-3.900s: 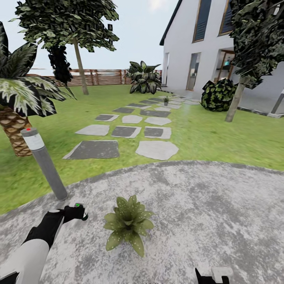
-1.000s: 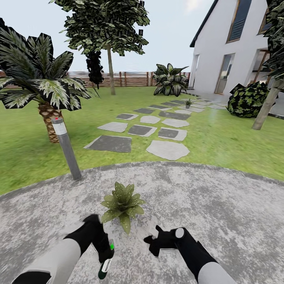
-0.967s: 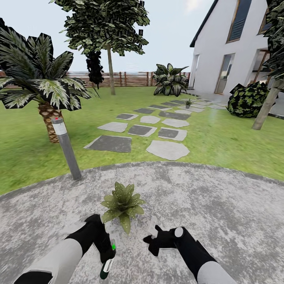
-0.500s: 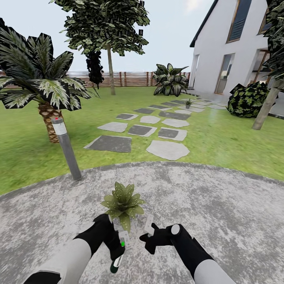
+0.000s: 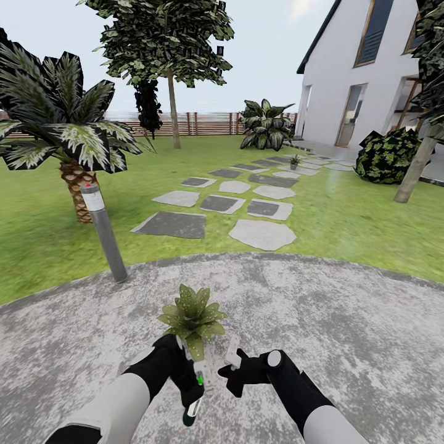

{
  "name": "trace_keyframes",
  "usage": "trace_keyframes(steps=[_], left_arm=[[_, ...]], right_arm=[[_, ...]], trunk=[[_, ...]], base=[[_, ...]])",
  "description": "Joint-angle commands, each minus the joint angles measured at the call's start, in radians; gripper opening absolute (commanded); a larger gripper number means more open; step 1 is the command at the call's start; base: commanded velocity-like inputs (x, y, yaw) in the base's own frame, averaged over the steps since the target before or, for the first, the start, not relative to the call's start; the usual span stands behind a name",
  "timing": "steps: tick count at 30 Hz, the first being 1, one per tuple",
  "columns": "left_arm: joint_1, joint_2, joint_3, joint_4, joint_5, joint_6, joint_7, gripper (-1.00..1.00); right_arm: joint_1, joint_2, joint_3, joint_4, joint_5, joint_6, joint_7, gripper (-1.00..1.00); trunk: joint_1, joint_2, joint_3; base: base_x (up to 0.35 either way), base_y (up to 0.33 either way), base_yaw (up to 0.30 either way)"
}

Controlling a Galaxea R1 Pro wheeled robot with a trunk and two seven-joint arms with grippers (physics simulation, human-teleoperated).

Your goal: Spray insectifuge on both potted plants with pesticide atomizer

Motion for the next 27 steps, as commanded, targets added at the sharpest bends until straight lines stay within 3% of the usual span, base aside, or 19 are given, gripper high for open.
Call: trace_keyframes(steps=[1, 9, 27], left_arm=[[0.0, 0.0, -0.002, -0.003, 0.001, 0.01, -0.005, -1.0], [0.001, 0.0, -0.001, -0.037, 0.085, 0.004, -0.005, -1.0], [0.003, 0.0, 0.001, -0.022, 0.094, -0.04, -0.015, -1.0]], right_arm=[[0.0, 0.0, -0.001, -0.001, 0.009, -0.004, 0.003, -1.0], [0.0, 0.0, 0.0, -0.002, 0.009, -0.004, 0.003, -1.0], [0.0, 0.007, 0.0, -0.003, 0.009, -0.004, 0.003, -1.0]], trunk=[[0.0, 0.0, -0.001], [0.0, 0.0, -0.001], [0.0, 0.0, -0.001]], base=[[0.0, 0.0, 0.0], [0.0, 0.0, 0.0], [0.0, 0.0, 0.0]])
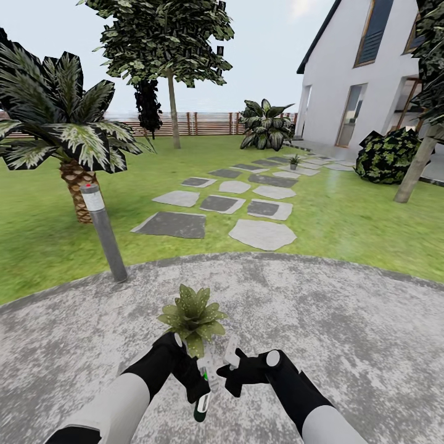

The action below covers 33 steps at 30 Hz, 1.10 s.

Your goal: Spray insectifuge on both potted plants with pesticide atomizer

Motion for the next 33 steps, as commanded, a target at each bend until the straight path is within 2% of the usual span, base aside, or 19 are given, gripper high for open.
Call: trace_keyframes(steps=[1, 3, 5, 7, 19, 24, 26, 33], left_arm=[[-0.001, 0.0, -0.002, -0.002, 0.0, 0.01, -0.005, -1.0], [0.0, 0.0, -0.002, -0.002, 0.019, 0.006, -0.006, -1.0], [0.0, 0.0, -0.002, -0.001, 0.061, -0.018, -0.007, -1.0], [0.0, 0.0, -0.002, -0.001, 0.076, -0.028, -0.008, -1.0], [0.001, 0.0, -0.002, 0.0, 0.082, -0.033, -0.008, -1.0], [0.005, 0.002, -0.01, 0.0, 0.067, -0.033, -0.006, -1.0], [0.006, 0.013, -0.011, 0.0, 0.064, -0.033, -0.006, -1.0], [0.007, 0.116, -0.01, -0.001, 0.061, -0.032, -0.006, -1.0]], right_arm=[[0.0, 0.0, -0.001, -0.001, 0.009, -0.004, 0.003, -1.0], [0.0, 0.001, 0.0, -0.001, 0.009, -0.004, 0.002, -1.0], [0.0, 0.001, 0.0, -0.001, 0.009, -0.004, 0.001, -1.0], [0.0, 0.001, -0.001, -0.001, 0.009, -0.004, 0.002, -1.0], [0.0, 0.001, -0.001, -0.001, 0.009, -0.004, 0.001, -1.0], [0.0, 0.001, -0.001, 0.0, 0.009, -0.004, 0.001, -1.0], [0.0, 0.001, -0.002, 0.0, 0.009, -0.004, 0.001, -1.0], [0.0, 0.0, 0.0, 0.0, 0.009, -0.005, 0.001, -1.0]], trunk=[[0.0, 0.0, -0.001], [0.0, 0.0, -0.001], [0.0, 0.0, -0.001], [0.0, 0.0, -0.001], [0.0, 0.0, -0.001], [0.0, 0.0, -0.001], [0.0, 0.0, -0.001], [0.0, 0.0, -0.001]], base=[[0.0, 0.0, 0.0], [0.0, 0.0, 0.0], [0.0, 0.0, 0.0], [0.0, 0.0, 0.0], [0.0, 0.0, 0.0], [0.0, 0.0, 0.0], [0.0, 0.0, 0.0], [0.0, 0.0, 0.0]])
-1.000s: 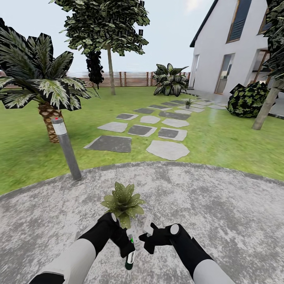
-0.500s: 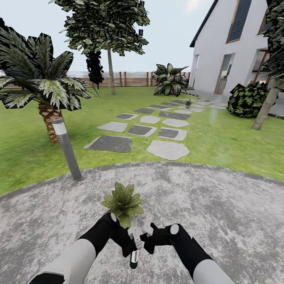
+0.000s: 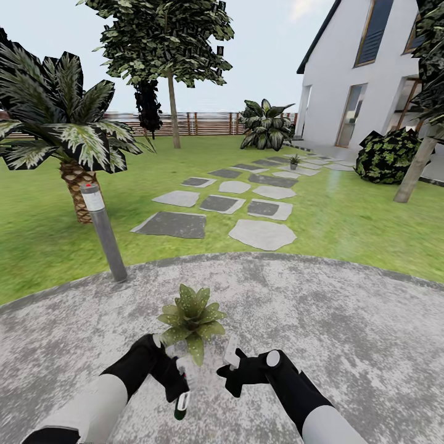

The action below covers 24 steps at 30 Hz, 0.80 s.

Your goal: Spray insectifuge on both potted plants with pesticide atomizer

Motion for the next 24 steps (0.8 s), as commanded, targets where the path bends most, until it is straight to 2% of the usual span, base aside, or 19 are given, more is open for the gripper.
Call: trace_keyframes(steps=[1, 2, 5, 8, 10, 12, 13, 14, 15, 16, 17, 18, 19, 20, 21, 22, 23, 24], left_arm=[[0.0, 0.012, 0.0, -0.002, 0.002, 0.011, -0.004, -1.0], [0.0, 0.031, 0.0, -0.002, 0.002, 0.011, -0.004, -1.0], [0.0, 0.066, 0.001, -0.002, 0.004, 0.01, 0.0, -1.0], [0.001, 0.079, 0.008, -0.002, 0.007, 0.013, 0.012, -1.0], [0.002, 0.082, 0.018, -0.001, 0.017, 0.015, 0.048, -1.0], [0.008, 0.082, 0.048, 0.003, 0.037, 0.017, 0.136, -1.0], [0.02, 0.078, 0.074, 0.01, 0.057, 0.017, 0.211, -1.0], [0.03, 0.073, 0.101, 0.019, 0.086, 0.015, 0.288, -1.0], [0.036, 0.071, 0.116, 0.027, 0.111, 0.014, 0.334, -1.0], [0.041, 0.069, 0.133, 0.046, 0.16, 0.011, 0.393, -1.0], [0.043, 0.069, 0.14, 0.063, 0.199, 0.01, 0.428, -1.0], [0.045, 0.071, 0.147, 0.09, 0.26, 0.001, 0.48, -1.0], [0.049, 0.072, 0.149, 0.107, 0.299, -0.017, 0.518, -1.0], [0.06, 0.073, 0.151, 0.125, 0.338, -0.058, 0.569, -1.0], [0.08, 0.072, 0.152, 0.144, 0.384, -0.13, 0.649, -1.0], [0.093, 0.07, 0.152, 0.153, 0.408, -0.18, 0.707, -1.0], [0.107, 0.068, 0.152, 0.161, 0.426, -0.226, 0.766, -1.0], [0.123, 0.066, 0.153, 0.175, 0.447, -0.279, 0.85, -1.0]], right_arm=[[0.0, 0.0, -0.001, -0.001, 0.009, -0.004, 0.002, -1.0], [0.0, 0.0, -0.001, -0.001, 0.01, -0.004, 0.002, 1.0], [0.0, -0.002, -0.003, 0.0, 0.011, -0.004, 0.0, 1.0], [0.0, -0.005, -0.01, 0.0, 0.011, -0.005, -0.006, 1.0], [0.0, -0.009, -0.011, 0.003, 0.01, -0.007, -0.009, 1.0], [0.003, -0.019, -0.016, 0.012, 0.008, -0.009, -0.039, 1.0], [0.005, -0.031, -0.035, 0.023, 0.0, -0.011, -0.092, 1.0], [0.007, -0.04, -0.074, 0.043, -0.021, -0.019, -0.159, 1.0], [0.009, -0.044, -0.105, 0.062, -0.037, -0.033, -0.205, 1.0], [0.016, -0.048, -0.15, 0.098, -0.059, -0.071, -0.27, 1.0], [0.022, -0.052, -0.175, 0.127, -0.068, -0.109, -0.31, 1.0], [0.027, -0.065, -0.206, 0.177, -0.077, -0.175, -0.372, 1.0], [0.03, -0.075, -0.223, 0.216, -0.08, -0.222, -0.418, 1.0], [0.031, -0.084, -0.235, 0.264, -0.083, -0.273, -0.479, 1.0], [0.033, -0.092, -0.246, 0.333, -0.085, -0.346, -0.571, 1.0], [0.034, -0.096, -0.251, 0.377, -0.086, -0.396, -0.636, 1.0], [0.041, -0.103, -0.255, 0.438, -0.086, -0.475, -0.733, 1.0], [0.049, -0.107, -0.257, 0.472, -0.087, -0.525, -0.796, 1.0]], trunk=[[0.0, 0.0, -0.001], [0.0, 0.0, -0.001], [0.0, 0.0, -0.001], [0.0, 0.0, -0.001], [0.0, 0.0, -0.001], [0.0, 0.0, -0.001], [0.0, 0.0, -0.001], [0.0, 0.0, -0.001], [0.0, 0.0, -0.001], [0.0, 0.0, -0.001], [0.0, 0.0, -0.001], [0.0, 0.0, -0.001], [0.0, 0.0, -0.001], [0.0, 0.0, -0.001], [0.0, 0.0, -0.001], [0.0, 0.0, -0.001], [0.0, 0.0, -0.001], [0.0, 0.0, -0.001]], base=[[0.0, 0.0, 0.0], [0.0, 0.0, 0.0], [0.0, 0.0, 0.0], [0.0, 0.0, 0.0], [0.0, 0.0, 0.0], [0.0, 0.0, 0.0], [0.0, 0.0, 0.0], [0.0, 0.0, 0.0], [0.0, 0.0, 0.0], [0.0, 0.0, 0.0], [0.0, 0.0, 0.0], [0.0, 0.0, 0.0], [0.0, 0.0, 0.0], [0.0, 0.0, 0.0], [0.0, 0.0, 0.0], [0.0, 0.0, 0.0], [0.0, 0.0, 0.0], [0.0, 0.0, 0.0]])
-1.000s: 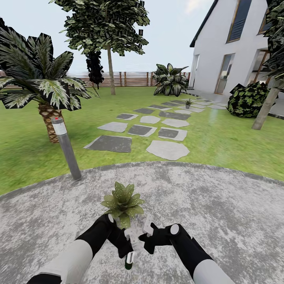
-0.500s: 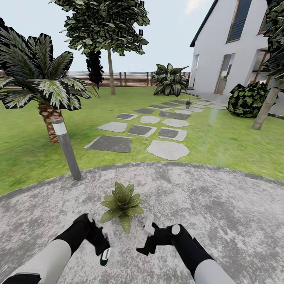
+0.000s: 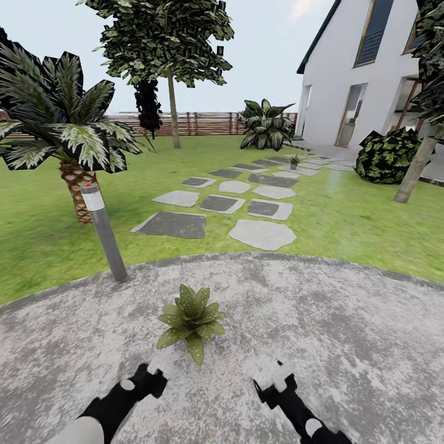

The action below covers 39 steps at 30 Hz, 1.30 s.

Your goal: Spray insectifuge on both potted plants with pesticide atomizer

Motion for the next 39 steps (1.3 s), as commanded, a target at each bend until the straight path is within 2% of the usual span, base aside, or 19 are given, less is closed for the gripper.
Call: trace_keyframes(steps=[1, 2, 3, 4, 5, 7, 8, 11, 14, 18, 26, 39], left_arm=[[0.009, -0.001, 0.009, 0.012, 0.005, -0.033, 0.048, -1.0], [0.022, -0.001, 0.009, 0.032, 0.03, -0.067, 0.11, -1.0], [0.031, -0.001, 0.01, 0.047, 0.053, -0.092, 0.141, -1.0], [0.047, -0.001, 0.011, 0.066, 0.096, -0.14, 0.173, -1.0], [0.065, -0.001, 0.012, 0.078, 0.138, -0.192, 0.196, -1.0], [0.099, 0.0, 0.012, 0.086, 0.196, -0.262, 0.229, -1.0], [0.112, 0.001, 0.012, 0.088, 0.212, -0.281, 0.242, -1.0], [0.158, 0.0, 0.012, 0.092, 0.249, -0.364, 0.296, -1.0], [0.179, -0.002, 0.012, 0.104, 0.294, -0.41, 0.335, -1.0], [0.196, 0.01, 0.012, 0.135, 0.399, -0.427, 0.346, -1.0], [0.226, 0.016, 0.012, 0.137, 0.42, -0.458, 0.347, -1.0], [0.229, 0.017, 0.012, 0.136, 0.419, -0.457, 0.347, -1.0]], right_arm=[[0.009, -0.003, -0.01, 0.028, 0.003, -0.049, -0.058, 1.0], [0.024, -0.006, -0.011, 0.053, 0.003, -0.102, -0.135, 1.0], [0.038, -0.007, -0.011, 0.063, 0.003, -0.133, -0.174, 1.0], [0.059, -0.009, -0.011, 0.071, 0.003, -0.176, -0.214, 1.0], [0.078, -0.013, -0.012, 0.074, 0.003, -0.214, -0.241, 1.0], [0.101, -0.025, -0.013, 0.078, -0.001, -0.266, -0.282, 1.0], [0.11, -0.03, -0.013, 0.079, -0.008, -0.285, -0.301, 1.0], [0.154, -0.037, -0.013, 0.082, -0.082, -0.376, -0.381, 1.0], [0.171, -0.038, -0.012, 0.084, -0.118, -0.418, -0.399, 1.0], [0.176, -0.036, -0.01, 0.089, -0.127, -0.423, -0.404, 1.0], [0.176, -0.029, -0.01, 0.124, -0.129, -0.423, -0.404, 1.0], [0.176, -0.033, -0.01, 0.125, -0.124, -0.419, -0.401, 1.0]], trunk=[[0.0, 0.0, -0.001], [0.0, 0.0, -0.001], [0.0, 0.0, -0.001], [0.0, 0.0, -0.001], [0.0, 0.0, -0.001], [0.0, 0.0, -0.001], [0.0, 0.0, -0.001], [0.0, 0.0, -0.001], [0.0, 0.0, -0.001], [0.0, 0.0, -0.001], [0.0, 0.0, -0.001], [0.0, 0.0, -0.001]], base=[[0.0, 0.0, 0.0], [0.0, 0.0, 0.0], [0.0, 0.0, 0.0], [0.0, 0.0, 0.0], [0.0, 0.0, 0.0], [0.0, 0.0, 0.0], [0.0, 0.0, 0.0], [0.0, 0.0, 0.0], [0.0, 0.0, 0.0], [0.0, 0.0, 0.0], [0.0, 0.0, 0.0], [0.0, 0.0, 0.0]])
